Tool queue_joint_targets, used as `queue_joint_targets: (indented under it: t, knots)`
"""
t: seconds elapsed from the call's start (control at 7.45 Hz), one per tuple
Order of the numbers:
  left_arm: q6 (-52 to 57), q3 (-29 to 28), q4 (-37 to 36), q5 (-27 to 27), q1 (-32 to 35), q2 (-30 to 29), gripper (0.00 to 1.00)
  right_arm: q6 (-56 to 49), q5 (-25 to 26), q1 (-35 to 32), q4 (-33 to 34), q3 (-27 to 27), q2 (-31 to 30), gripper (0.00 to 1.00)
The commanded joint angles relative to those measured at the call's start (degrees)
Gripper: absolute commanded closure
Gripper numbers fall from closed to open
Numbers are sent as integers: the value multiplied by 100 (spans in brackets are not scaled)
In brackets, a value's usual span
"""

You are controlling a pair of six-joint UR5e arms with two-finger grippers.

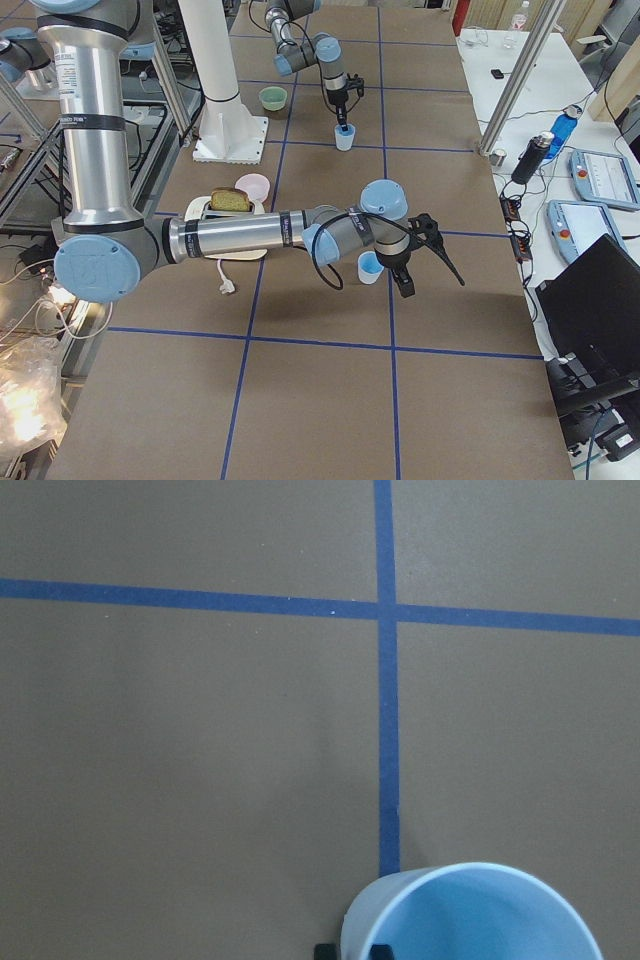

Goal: Stack blue cups with both arms
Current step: 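Set the cup down at the center and open the left gripper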

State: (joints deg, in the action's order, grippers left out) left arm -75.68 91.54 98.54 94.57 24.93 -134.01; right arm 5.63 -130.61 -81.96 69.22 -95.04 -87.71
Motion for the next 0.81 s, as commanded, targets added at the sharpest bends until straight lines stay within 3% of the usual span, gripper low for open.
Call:
queue_joint_targets:
  t: [0.0, 0.13, 0.4, 0.67]
  knots:
    - [10, 598, -19, 52, 238, 155, 2, 0, 0, 5, 4, 3, 0, 0]
    - [227, 968, -115, 209, 466, 417, 2, 0, -17, 5, 4, -5, 0, 0]
    - [1165, 1688, -832, 1182, 1422, 997, 2, 87, -201, 5, -5, -32, 9, 0]
    - [2928, 1972, -1135, 1851, 2581, 1874, 2, 402, -422, 5, 4, -154, 9, 0]
